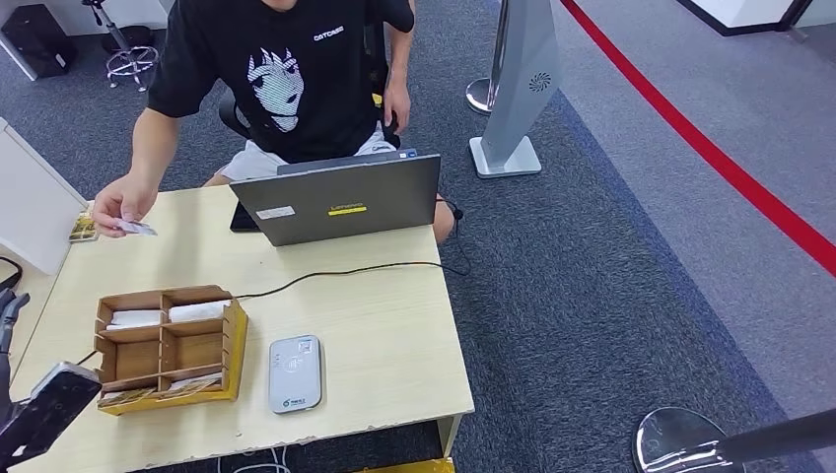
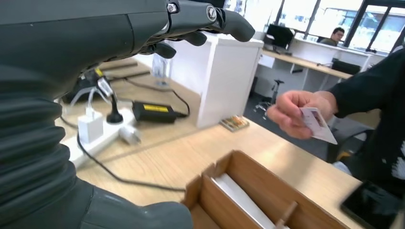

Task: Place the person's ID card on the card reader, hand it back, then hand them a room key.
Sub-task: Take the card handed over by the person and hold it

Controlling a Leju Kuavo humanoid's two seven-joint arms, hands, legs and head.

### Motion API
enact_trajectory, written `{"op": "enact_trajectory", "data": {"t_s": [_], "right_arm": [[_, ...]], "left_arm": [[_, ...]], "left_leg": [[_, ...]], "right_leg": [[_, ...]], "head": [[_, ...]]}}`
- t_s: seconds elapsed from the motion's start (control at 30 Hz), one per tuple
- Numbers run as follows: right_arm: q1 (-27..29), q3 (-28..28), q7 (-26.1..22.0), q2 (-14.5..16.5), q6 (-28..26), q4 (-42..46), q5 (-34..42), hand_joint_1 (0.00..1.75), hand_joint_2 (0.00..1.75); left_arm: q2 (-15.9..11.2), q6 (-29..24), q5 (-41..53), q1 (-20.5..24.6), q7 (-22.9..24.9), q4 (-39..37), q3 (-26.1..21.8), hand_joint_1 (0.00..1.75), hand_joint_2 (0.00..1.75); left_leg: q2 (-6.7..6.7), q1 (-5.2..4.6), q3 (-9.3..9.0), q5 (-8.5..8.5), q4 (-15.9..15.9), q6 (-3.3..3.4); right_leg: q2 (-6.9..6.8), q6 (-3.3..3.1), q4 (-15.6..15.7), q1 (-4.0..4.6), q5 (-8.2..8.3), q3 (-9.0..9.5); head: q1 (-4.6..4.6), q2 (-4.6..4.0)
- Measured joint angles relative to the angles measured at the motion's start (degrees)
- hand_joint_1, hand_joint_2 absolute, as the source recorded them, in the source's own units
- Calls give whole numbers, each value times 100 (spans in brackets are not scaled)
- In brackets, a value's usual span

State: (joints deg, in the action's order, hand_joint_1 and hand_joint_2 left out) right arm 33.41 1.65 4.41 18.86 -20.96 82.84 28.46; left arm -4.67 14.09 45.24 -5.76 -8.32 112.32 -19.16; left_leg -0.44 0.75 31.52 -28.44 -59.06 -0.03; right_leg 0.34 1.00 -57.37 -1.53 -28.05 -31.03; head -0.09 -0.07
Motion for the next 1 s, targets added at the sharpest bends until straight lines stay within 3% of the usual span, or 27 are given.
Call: {"op": "enact_trajectory", "data": {"t_s": [0.53, 0.67, 1.0], "right_arm": [[-3, -33, -752, 28, 91, -35, -168, 0, 175], [-3, -43, -784, 34, 126, -45, -201, 0, 175], [-2, -45, -774, 42, 132, -52, -208, 0, 175]], "left_arm": [[-1289, -817, 2887, 221, 895, 39, 768, 0, 175], [-1411, -1050, 3261, 204, 921, 110, 819, 172, 175], [-1441, -1219, 3441, 155, 919, 181, 841, 175, 175]], "left_leg": [[0, 4, 4, 5, 0, -5], [0, 4, 7, 6, 0, -6], [0, 4, 8, 6, 0, -5]], "right_leg": [[1, -1, -2, 3, 1, 3], [1, -2, -2, 3, 1, 7], [0, -2, -2, 4, 2, 6]], "head": [[-1, 0], [0, 0], [-2, 0]]}}
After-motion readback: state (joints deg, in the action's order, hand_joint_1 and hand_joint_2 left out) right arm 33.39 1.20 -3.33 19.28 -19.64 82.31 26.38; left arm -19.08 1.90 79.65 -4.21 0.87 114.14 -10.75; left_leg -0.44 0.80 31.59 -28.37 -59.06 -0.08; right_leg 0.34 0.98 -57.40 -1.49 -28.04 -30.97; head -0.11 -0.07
